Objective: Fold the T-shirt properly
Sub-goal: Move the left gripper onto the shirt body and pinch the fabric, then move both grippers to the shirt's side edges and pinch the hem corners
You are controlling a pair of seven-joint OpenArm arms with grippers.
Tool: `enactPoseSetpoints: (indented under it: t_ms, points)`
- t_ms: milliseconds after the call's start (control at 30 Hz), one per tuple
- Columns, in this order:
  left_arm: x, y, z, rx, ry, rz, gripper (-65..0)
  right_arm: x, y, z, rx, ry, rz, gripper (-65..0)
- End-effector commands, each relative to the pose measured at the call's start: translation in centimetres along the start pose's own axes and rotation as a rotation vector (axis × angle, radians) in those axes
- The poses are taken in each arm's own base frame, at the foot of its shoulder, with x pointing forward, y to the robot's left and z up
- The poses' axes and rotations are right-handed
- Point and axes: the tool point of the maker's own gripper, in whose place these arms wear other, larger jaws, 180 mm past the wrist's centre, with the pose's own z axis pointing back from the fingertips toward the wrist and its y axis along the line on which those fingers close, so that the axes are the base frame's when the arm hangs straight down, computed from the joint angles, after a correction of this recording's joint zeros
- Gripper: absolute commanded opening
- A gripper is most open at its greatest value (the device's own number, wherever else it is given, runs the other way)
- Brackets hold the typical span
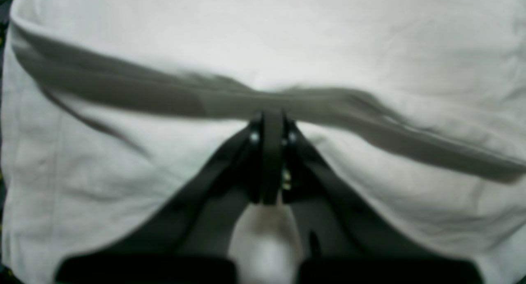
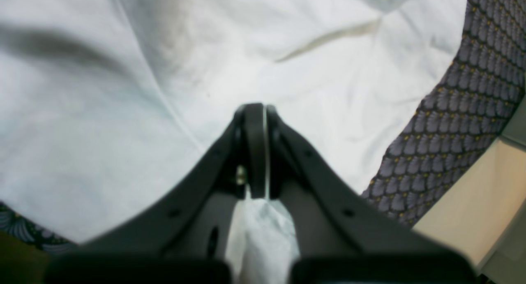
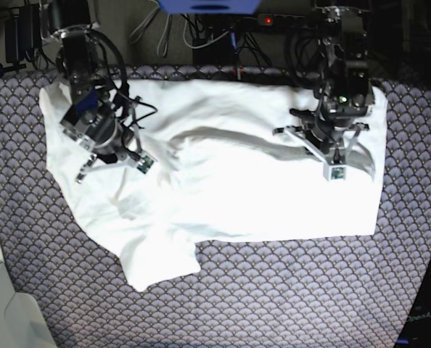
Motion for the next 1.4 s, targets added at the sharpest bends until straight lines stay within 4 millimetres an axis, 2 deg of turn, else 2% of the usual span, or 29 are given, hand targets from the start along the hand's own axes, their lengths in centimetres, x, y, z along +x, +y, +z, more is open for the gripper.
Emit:
enactPoseSetpoints:
  t_ms: [0, 67, 167, 333, 467, 600, 700, 833, 967, 1200, 1300, 1367]
  points:
    - [0.9, -0.1, 0.0, 0.0, -0.028, 0.003, -64.7, 0.7, -1.2, 0.5, -0.034, -0.024, -0.003, -65.0]
    - [0.4, -0.4, -0.5, -0.007, -0.009, 0.002, -64.7, 0.7, -1.2, 0.5, -0.034, -0.024, -0.003, -65.0]
    - [-0.6, -2.3, -1.2, -0.045, 0.021, -0.052, -64.7, 0.6, -1.1, 0.5, -0.033, -0.022, -0.002, -65.0]
    - [0.3, -4.0, -2.1, -0.075, 0.018, -0.067, -64.7, 0.6, -1.1, 0.5, -0.033, -0.022, -0.002, -65.0]
    - [1.6, -4.0, -3.0, -0.077, 0.012, -0.055, -64.7, 0.2, -0.8, 0.5, -0.026, -0.014, 0.0, -65.0]
    - [3.4, -3.7, -2.4, -0.069, -0.038, -0.062, -64.7, 0.1, -0.6, 0.4, -0.022, -0.011, 0.0, -65.0]
    - [5.5, -1.7, -1.0, -0.03, -0.108, -0.013, -64.7, 0.1, -0.7, 0.4, -0.023, -0.012, 0.0, -65.0]
    - [7.7, 2.5, 0.9, 0.057, -0.185, 0.058, -64.7, 0.0, -1.6, 0.5, -0.044, -0.012, -0.006, -65.0]
    - [8.4, 7.1, 1.9, 0.154, -0.212, 0.093, -64.7, 0.4, -4.9, 1.2, -0.115, -0.039, -0.054, -65.0]
    - [9.5, 10.6, 3.0, 0.227, -0.218, 0.019, -64.3, 1.3, -10.3, 2.4, -0.225, -0.059, -0.093, -64.1]
    - [10.3, 10.9, 3.0, 0.232, -0.188, 0.026, -57.1, 2.1, -12.1, 2.2, -0.245, -0.066, -0.1, -58.1]
    - [11.3, 10.8, 3.1, 0.23, -0.185, 0.035, -47.1, 2.4, -13.0, 1.3, -0.234, -0.05, -0.109, -51.8]
